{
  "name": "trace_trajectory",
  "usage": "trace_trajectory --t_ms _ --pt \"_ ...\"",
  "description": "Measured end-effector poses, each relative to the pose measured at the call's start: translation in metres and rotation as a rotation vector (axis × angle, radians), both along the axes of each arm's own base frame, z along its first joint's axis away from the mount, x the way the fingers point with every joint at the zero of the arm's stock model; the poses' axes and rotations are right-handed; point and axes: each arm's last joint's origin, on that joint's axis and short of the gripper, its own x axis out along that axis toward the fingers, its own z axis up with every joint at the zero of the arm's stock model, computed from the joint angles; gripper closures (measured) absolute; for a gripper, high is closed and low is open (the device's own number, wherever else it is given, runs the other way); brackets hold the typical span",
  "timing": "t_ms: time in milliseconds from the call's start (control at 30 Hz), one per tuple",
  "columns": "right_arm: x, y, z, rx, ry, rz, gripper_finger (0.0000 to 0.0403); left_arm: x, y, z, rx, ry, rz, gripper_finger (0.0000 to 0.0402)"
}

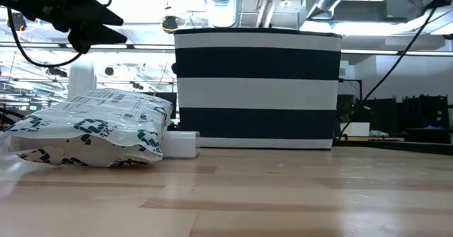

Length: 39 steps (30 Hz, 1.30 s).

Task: Pick & place medical supplies in basket/bin
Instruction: Put the pink tumbler into the blue bin, then put the white mailer bag into the blue bin

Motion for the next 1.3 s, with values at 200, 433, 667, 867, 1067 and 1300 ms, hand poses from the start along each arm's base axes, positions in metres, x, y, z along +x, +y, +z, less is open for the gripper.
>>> trace_trajectory --t_ms 200,433,667,867,1067,1300 --pt "0.020 -0.035 -0.045 0.101 0.197 -0.007 0.0403 0.000 0.000 0.000 -0.018 -0.007 0.018 0.0161" --pt "0.039 -0.051 -0.079 0.204 0.319 -0.003 0.0403 0.000 0.001 0.000 0.006 -0.003 0.030 0.0161" --pt "0.056 -0.065 -0.103 0.292 0.358 -0.044 0.0376 0.000 0.001 0.000 0.017 0.002 0.038 0.0161" --pt "0.067 -0.063 -0.108 0.303 0.348 -0.054 0.0298 0.000 0.001 0.000 0.020 0.003 0.037 0.0161" --pt "0.081 -0.045 -0.105 0.326 0.325 -0.047 0.0207 0.000 0.001 0.000 0.033 0.008 0.028 0.0161" --pt "0.114 0.014 -0.101 0.199 0.359 0.093 0.0165 0.000 0.001 0.000 0.032 0.008 0.025 0.0161"
